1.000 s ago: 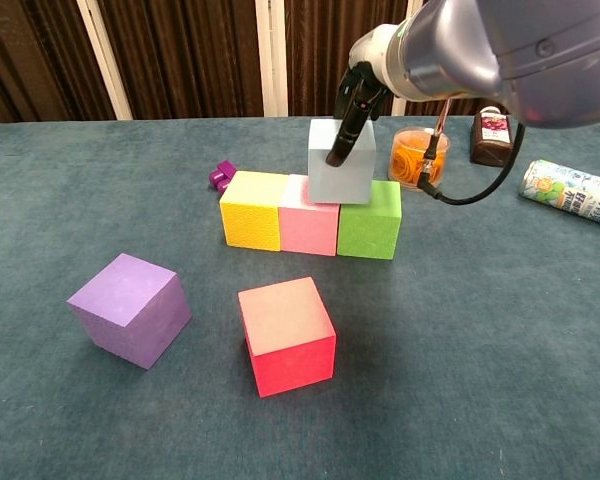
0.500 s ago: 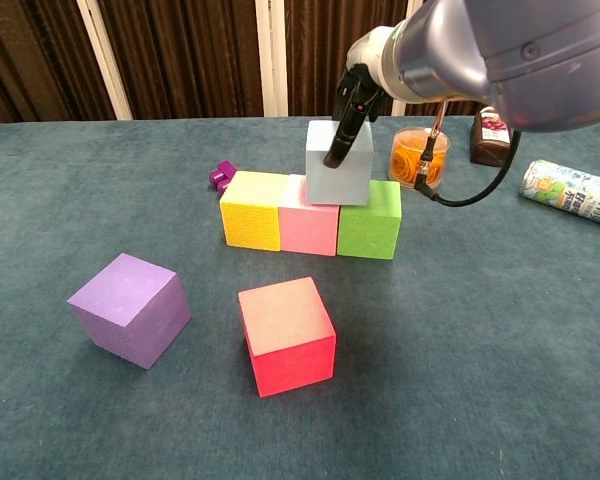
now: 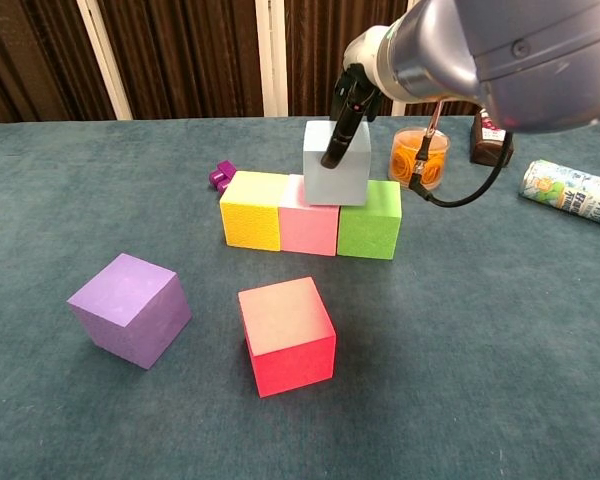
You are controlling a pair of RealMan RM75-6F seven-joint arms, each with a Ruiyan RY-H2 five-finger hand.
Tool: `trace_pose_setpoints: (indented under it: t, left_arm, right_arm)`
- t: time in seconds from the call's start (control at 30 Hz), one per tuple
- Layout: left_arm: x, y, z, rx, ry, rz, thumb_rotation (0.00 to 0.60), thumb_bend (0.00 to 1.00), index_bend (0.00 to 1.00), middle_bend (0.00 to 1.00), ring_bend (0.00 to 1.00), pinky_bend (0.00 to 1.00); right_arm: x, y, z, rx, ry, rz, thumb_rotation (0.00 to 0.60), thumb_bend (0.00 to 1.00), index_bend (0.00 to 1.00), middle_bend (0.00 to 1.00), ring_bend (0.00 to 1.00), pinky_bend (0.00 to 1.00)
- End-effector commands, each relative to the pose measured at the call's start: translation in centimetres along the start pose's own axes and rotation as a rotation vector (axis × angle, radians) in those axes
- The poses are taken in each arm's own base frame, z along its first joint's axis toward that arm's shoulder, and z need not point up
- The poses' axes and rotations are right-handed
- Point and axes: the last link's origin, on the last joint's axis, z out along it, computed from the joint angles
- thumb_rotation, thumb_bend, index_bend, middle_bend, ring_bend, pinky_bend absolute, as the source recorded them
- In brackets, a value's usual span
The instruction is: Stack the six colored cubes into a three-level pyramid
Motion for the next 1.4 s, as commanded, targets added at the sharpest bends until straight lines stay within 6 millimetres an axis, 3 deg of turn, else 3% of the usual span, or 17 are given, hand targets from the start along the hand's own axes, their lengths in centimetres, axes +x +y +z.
trace_pose_setpoints:
  t: [0.03,1.4]
  left_arm:
    - [-0.02,0.00,0.01,0.000,-0.001,0.000,0.600,0.33,0.08,0.02,0.00,0.00]
    - [-0.01,-0.02,-0.01,0.008,0.004,0.007,0.600,0.33,0.07,0.02,0.00,0.00]
  right_arm:
    - [-0.02,-0.08,-0.09,0.001,0.001,-0.001,0.600,0.20,0.38,0.41,0.22,0.00]
    - [-0.19,0.37,0.16,-0.017,-0.012,-0.015,0.600,0.20,0.36,0.34,0.20,0.00]
